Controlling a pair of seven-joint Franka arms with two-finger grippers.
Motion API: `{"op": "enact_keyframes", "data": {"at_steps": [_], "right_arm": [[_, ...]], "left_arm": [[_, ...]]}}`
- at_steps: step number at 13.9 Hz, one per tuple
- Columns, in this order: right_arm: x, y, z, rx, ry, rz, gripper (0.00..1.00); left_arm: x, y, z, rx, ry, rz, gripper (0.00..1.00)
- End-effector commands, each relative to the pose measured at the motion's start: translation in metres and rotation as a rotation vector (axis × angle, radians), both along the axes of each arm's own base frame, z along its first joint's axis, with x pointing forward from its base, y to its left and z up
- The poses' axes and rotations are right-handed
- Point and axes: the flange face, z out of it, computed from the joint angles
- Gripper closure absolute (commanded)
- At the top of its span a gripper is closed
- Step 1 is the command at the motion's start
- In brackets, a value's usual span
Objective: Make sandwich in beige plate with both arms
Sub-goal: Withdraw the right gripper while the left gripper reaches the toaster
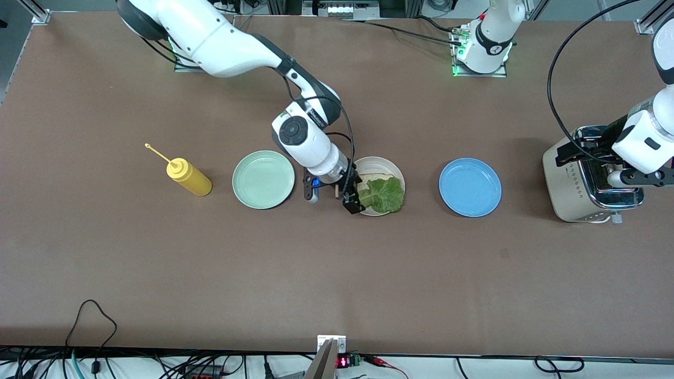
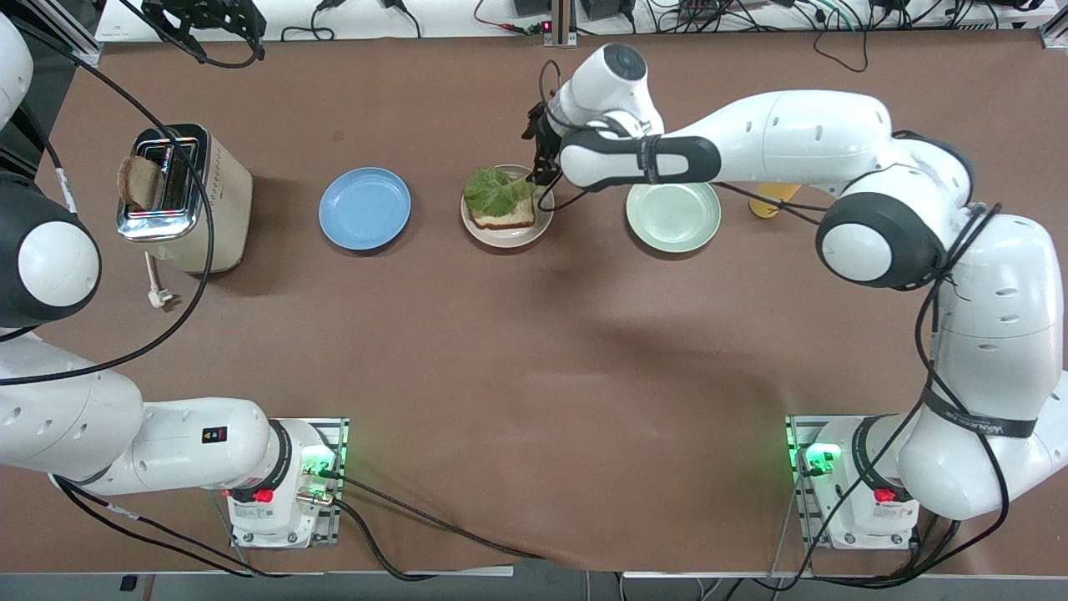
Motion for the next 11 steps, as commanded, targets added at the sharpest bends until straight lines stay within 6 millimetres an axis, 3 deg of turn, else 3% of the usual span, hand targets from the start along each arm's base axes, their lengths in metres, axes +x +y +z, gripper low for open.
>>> {"op": "enact_keyframes", "data": {"at_steps": [1,2,3,5,6,7,8,11], "right_arm": [[0.003,-0.027,0.050,-0.079,-0.008,0.073,0.00],[0.007,-0.044,0.070,-0.110,-0.018,0.118,0.00],[0.012,-0.060,0.084,-0.129,-0.025,0.147,0.00],[0.020,-0.099,0.116,-0.177,-0.040,0.216,0.00],[0.024,-0.117,0.129,-0.204,-0.047,0.268,0.00],[0.027,-0.136,0.146,-0.220,-0.051,0.342,0.00],[0.032,-0.158,0.158,-0.226,-0.050,0.418,0.00],[0.056,-0.249,0.195,-0.213,-0.092,0.628,0.00]], "left_arm": [[0.004,0.030,0.003,0.028,0.005,0.025,0.00],[0.003,0.066,-0.002,0.031,0.012,0.069,0.00],[0.006,0.087,-0.014,0.025,0.029,0.078,0.00],[0.009,0.109,-0.027,0.029,0.047,0.061,0.00],[0.008,0.132,-0.036,0.028,0.060,0.069,0.00],[0.005,0.168,-0.044,0.008,0.067,0.096,0.00],[0.008,0.193,-0.046,0.006,0.061,0.092,0.00],[0.000,0.250,-0.084,-0.023,0.113,0.072,0.00]]}}
